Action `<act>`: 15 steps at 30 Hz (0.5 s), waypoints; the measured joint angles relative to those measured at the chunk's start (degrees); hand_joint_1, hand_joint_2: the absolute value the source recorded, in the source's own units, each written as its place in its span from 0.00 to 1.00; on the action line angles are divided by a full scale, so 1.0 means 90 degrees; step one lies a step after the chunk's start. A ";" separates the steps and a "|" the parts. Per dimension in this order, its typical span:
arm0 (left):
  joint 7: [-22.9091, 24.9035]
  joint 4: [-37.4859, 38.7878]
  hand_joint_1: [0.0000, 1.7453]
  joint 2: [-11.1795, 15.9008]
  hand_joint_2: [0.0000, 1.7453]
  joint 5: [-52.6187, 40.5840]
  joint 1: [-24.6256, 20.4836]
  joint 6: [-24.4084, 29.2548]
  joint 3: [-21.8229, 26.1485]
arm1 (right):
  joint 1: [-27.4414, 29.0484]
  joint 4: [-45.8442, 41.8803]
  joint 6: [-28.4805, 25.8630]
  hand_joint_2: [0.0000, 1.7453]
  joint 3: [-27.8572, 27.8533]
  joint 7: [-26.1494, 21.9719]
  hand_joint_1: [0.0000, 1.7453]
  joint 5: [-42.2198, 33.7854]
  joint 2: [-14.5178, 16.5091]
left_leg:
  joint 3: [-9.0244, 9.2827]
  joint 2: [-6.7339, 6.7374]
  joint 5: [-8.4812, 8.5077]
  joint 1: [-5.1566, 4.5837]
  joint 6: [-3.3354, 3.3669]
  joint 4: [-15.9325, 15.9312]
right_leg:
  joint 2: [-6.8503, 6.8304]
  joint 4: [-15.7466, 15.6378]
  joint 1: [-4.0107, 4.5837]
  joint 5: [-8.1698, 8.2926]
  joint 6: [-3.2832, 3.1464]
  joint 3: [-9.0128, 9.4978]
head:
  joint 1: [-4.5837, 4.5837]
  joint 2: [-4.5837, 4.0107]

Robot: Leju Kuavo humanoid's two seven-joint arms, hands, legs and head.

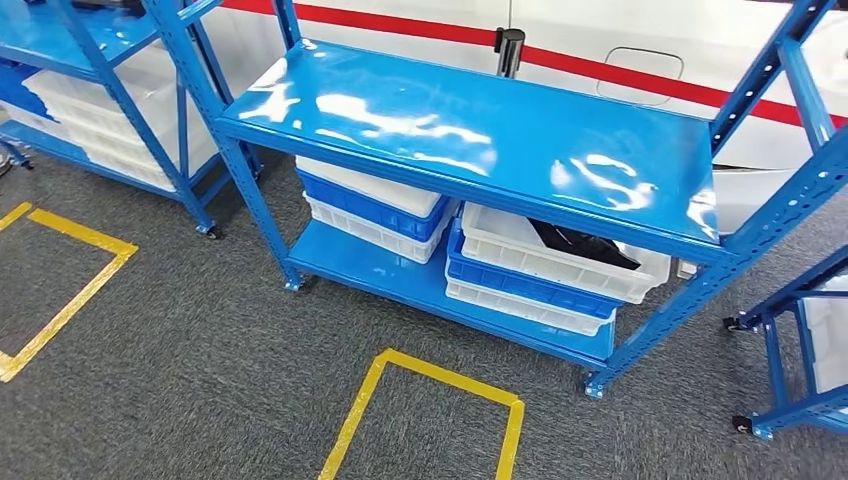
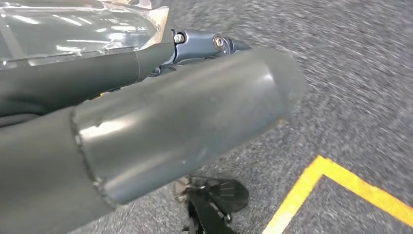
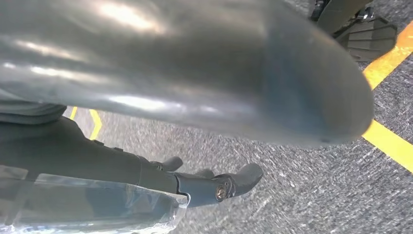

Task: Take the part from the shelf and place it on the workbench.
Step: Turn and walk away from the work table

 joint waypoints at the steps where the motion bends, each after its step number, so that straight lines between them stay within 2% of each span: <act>1: 0.0006 0.0000 0.00 -0.0001 0.00 -0.0008 -0.0002 -0.0002 -0.0001 | -0.0007 -0.0001 -0.0002 0.00 -0.0003 -0.0001 0.00 0.0005 0.0001 | 0.0086 -0.0094 0.0060 -0.0003 0.0004 -0.0211 | 0.0064 0.0003 0.0012 0.0009 0.0028 -0.0028 | 0.0003 0.0000; 2: 0.0012 0.0000 0.00 -0.0002 0.00 -0.0012 -0.0007 -0.0005 -0.0001 | -0.0008 -0.0001 -0.0004 0.00 -0.0008 -0.0001 0.00 0.0012 0.0000 | 0.0111 -0.0136 0.0059 -0.0020 0.0015 -0.0291 | 0.0125 -0.0003 0.0017 0.0025 0.0065 -0.0060 | 0.0004 0.0000; 4: 0.0018 0.0000 0.00 -0.0010 0.00 -0.0013 -0.0022 -0.0007 -0.0002 | 0.0014 -0.0001 -0.0005 0.00 -0.0021 -0.0001 0.00 0.0019 -0.0004 | 0.0110 -0.0004 0.0102 -0.0048 0.0082 -0.0332 | 0.0190 -0.0020 0.0008 0.0057 0.0152 -0.0138 | 0.0006 0.0000; 5: 0.0018 -0.0001 0.00 -0.0015 0.00 -0.0013 -0.0031 -0.0008 -0.0002 | 0.0026 0.0000 -0.0005 0.00 -0.0027 -0.0001 0.00 0.0021 -0.0009 | 0.0116 0.0062 0.0132 -0.0052 0.0131 -0.0368 | 0.0109 0.0022 0.0008 0.0038 0.0179 -0.0178 | 0.0007 0.0000; 6: 0.0017 -0.0001 0.00 -0.0018 0.00 -0.0013 -0.0035 -0.0008 -0.0002 | 0.0028 0.0000 -0.0005 0.00 -0.0033 -0.0001 0.00 0.0021 -0.0011 | 0.0120 0.0144 0.0162 -0.0048 0.0184 -0.0404 | -0.0043 0.0186 0.0018 -0.0057 0.0178 -0.0277 | 0.0017 0.0000; 7: 0.0017 -0.0002 0.00 -0.0019 0.00 -0.0012 -0.0035 -0.0008 -0.0001 | 0.0020 -0.0001 -0.0005 0.00 -0.0036 -0.0001 0.00 0.0020 -0.0013 | 0.0119 0.0231 0.0184 -0.0049 0.0230 -0.0436 | -0.0219 0.0449 0.0030 -0.0202 0.0159 -0.0404 | 0.0028 0.0000; 8: 0.0017 -0.0002 0.00 -0.0015 0.00 -0.0012 -0.0027 -0.0008 -0.0001 | 0.0008 -0.0001 -0.0005 0.00 -0.0038 -0.0001 0.00 0.0020 -0.0012 | 0.0111 0.0323 0.0189 -0.0069 0.0253 -0.0442 | -0.0376 0.0858 0.0030 -0.0406 0.0128 -0.0615 | 0.0036 0.0000; 9: 0.0018 -0.0002 0.00 -0.0012 0.00 -0.0011 -0.0018 -0.0007 0.0000 | -0.0003 -0.0002 -0.0005 0.00 -0.0039 -0.0002 0.00 0.0020 -0.0012 | 0.0097 0.0425 0.0191 -0.0085 0.0269 -0.0441 | -0.0456 0.1315 0.0029 -0.0609 0.0107 -0.0839 | 0.0045 0.0000; 10: 0.0019 -0.0001 0.00 -0.0011 0.00 -0.0011 -0.0011 -0.0007 0.0001 | -0.0004 -0.0001 -0.0005 0.00 -0.0039 -0.0002 0.00 0.0020 -0.0012 | 0.0086 0.0520 0.0190 -0.0099 0.0272 -0.0440 | -0.0481 0.1657 0.0024 -0.0733 0.0115 -0.0997 | 0.0045 0.0000; 11: 0.0019 -0.0001 0.00 -0.0013 0.00 -0.0011 -0.0008 -0.0007 0.0001 | 0.0003 -0.0001 -0.0005 0.00 -0.0041 -0.0002 0.00 0.0020 -0.0014 | 0.0079 0.0613 0.0190 -0.0107 0.0274 -0.0438 | -0.0496 0.1847 0.0019 -0.0785 0.0145 -0.1072 | 0.0045 0.0000; 12: 0.0021 0.0000 0.00 -0.0017 0.00 -0.0012 -0.0010 -0.0007 0.0000 | 0.0014 0.0000 -0.0005 0.00 -0.0042 -0.0002 0.00 0.0020 -0.0017 | 0.0078 0.0694 0.0190 -0.0109 0.0272 -0.0436 | -0.0517 0.1715 0.0017 -0.0710 0.0197 -0.0975 | 0.0046 0.0000; 13: 0.0024 0.0000 0.00 -0.0024 0.00 -0.0012 -0.0014 -0.0007 0.0000 | 0.0023 0.0000 -0.0004 0.00 -0.0043 -0.0002 0.00 0.0020 -0.0022 | 0.0085 0.0772 0.0188 -0.0109 0.0268 -0.0435 | -0.0575 0.1330 0.0017 -0.0562 0.0253 -0.0744 | 0.0046 0.0000; 15: 0.0032 -0.0001 0.00 -0.0032 0.00 -0.0015 -0.0024 -0.0003 -0.0001 | 0.0014 -0.0001 -0.0003 0.00 -0.0045 -0.0002 0.00 0.0020 -0.0028 | 0.0112 0.0916 0.0166 -0.0136 0.0228 -0.0429 | -0.0875 0.0362 0.0035 -0.0245 0.0293 -0.0196 | 0.0049 0.0000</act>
